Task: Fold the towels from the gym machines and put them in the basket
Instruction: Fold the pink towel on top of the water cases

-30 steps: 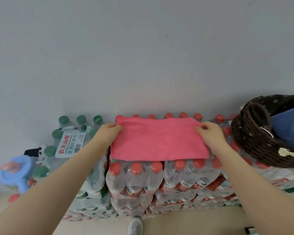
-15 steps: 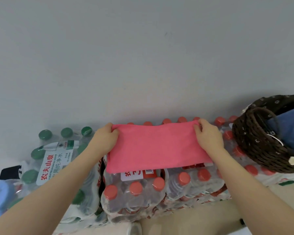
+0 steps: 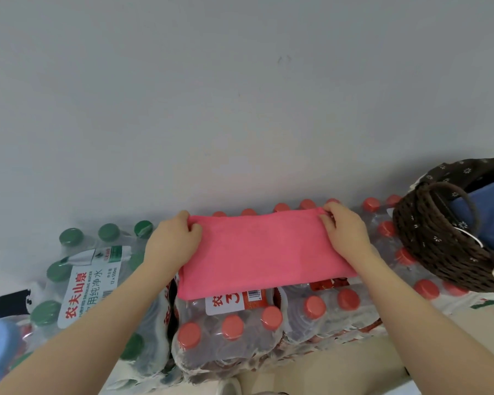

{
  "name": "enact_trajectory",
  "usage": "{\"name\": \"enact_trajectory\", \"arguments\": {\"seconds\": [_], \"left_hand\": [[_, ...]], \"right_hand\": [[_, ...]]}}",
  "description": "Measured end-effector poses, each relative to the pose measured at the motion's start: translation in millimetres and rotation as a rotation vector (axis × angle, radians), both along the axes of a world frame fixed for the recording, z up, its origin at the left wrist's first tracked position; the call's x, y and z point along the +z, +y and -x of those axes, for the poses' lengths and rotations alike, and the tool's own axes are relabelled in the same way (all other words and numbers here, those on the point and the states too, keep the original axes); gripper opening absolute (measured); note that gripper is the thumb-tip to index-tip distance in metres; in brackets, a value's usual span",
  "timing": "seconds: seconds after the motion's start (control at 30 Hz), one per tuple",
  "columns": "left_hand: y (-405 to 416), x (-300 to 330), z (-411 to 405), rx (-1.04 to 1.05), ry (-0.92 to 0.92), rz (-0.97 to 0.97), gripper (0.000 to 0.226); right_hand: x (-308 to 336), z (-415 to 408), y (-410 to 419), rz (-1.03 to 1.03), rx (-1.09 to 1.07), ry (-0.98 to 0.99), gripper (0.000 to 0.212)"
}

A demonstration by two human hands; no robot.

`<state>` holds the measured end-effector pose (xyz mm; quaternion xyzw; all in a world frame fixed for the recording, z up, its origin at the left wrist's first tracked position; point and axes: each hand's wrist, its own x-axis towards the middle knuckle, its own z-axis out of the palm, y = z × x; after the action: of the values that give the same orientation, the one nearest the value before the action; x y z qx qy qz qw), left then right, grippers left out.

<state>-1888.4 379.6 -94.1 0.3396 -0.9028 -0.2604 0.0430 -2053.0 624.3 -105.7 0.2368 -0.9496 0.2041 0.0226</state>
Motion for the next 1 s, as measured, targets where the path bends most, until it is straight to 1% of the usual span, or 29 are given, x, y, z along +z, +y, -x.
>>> {"name": "enact_trajectory", "arguments": {"seconds": [0.07, 0.1, 0.23, 0.47, 0.53, 0.57, 0.63, 0.67, 0.7, 0.73, 0.77, 0.8, 0.83, 0.87, 0.9, 0.93, 0.97, 1.0], "left_hand": [[-0.2, -3.3, -1.5, -0.004, 0.006, 0.087, 0.027], [-0.6, -5.0, -1.2, -0.007, 0.008, 0.106, 0.025], [-4.7, -10.1, 3.4, -0.002, -0.011, 0.141, 0.015], [-11.9, -17.8, -2.7, 0.016, -0.043, 0.171, 0.014], [-10.6, -15.0, -4.9, 0.03, -0.03, 0.175, 0.016], [-9.5, -12.8, -5.2, 0.024, -0.001, 0.202, 0.022], [-5.0, -9.2, -3.8, -0.064, 0.08, 0.344, 0.038], [0.4, -7.6, -0.8, -0.135, 0.136, 0.417, 0.042], [7.0, -6.2, 3.7, -0.216, 0.191, 0.457, 0.046], [15.8, -6.6, 8.3, -0.305, 0.226, 0.458, 0.051], [26.2, -8.3, 12.0, -0.4, 0.213, 0.414, 0.057], [36.9, -11.2, 14.1, -0.483, 0.164, 0.357, 0.067], [45.7, -15.4, 13.8, -0.539, 0.094, 0.311, 0.078], [50.8, -20.7, 11.5, -0.559, 0.016, 0.28, 0.086], [52.6, -25.7, 8.8, -0.559, -0.043, 0.285, 0.093], [52.4, -29.3, 6.6, -0.555, -0.082, 0.307, 0.102], [51.4, -30.5, 5.4, -0.556, -0.115, 0.321, 0.112], [50.6, -30.7, 4.9, -0.552, -0.139, 0.326, 0.12]], "right_hand": [[0.9, 1.3, 0.4, 0.075, -0.039, -0.062, 0.021], [1.4, 1.9, -0.7, 0.073, -0.046, -0.07, 0.022], [3.1, 2.6, -8.8, -0.035, -0.049, -0.042, 0.026], [0.5, -0.8, -20.8, -0.181, -0.084, 0.018, 0.03], [4.7, -4.7, -21.8, -0.231, -0.138, 0.031, 0.031], [7.1, -5.7, -22.7, -0.281, -0.163, 0.057, 0.031], [11.4, -8.2, -28.8, -0.336, -0.179, 0.157, 0.031], [11.2, -10.7, -34.5, -0.289, -0.14, 0.221, 0.032], [11.2, -15.4, -43.3, -0.202, -0.041, 0.266, 0.032], [11.0, -22.7, -53.3, -0.11, 0.104, 0.302, 0.034], [9.3, -30.3, -61.4, -0.083, 0.274, 0.309, 0.037], [5.1, -39.1, -68.1, -0.13, 0.443, 0.292, 0.043], [-0.8, -46.1, -72.1, -0.225, 0.581, 0.246, 0.051], [-4.3, -51.7, -73.7, -0.314, 0.656, 0.194, 0.061], [-7.3, -53.7, -71.7, -0.371, 0.676, 0.132, 0.071], [-8.8, -51.7, -66.8, -0.404, 0.642, 0.056, 0.079], [-10.9, -47.4, -61.3, -0.416, 0.591, 0.021, 0.084], [-12.2, -43.1, -56.0, -0.427, 0.546, 0.009, 0.084]]}}
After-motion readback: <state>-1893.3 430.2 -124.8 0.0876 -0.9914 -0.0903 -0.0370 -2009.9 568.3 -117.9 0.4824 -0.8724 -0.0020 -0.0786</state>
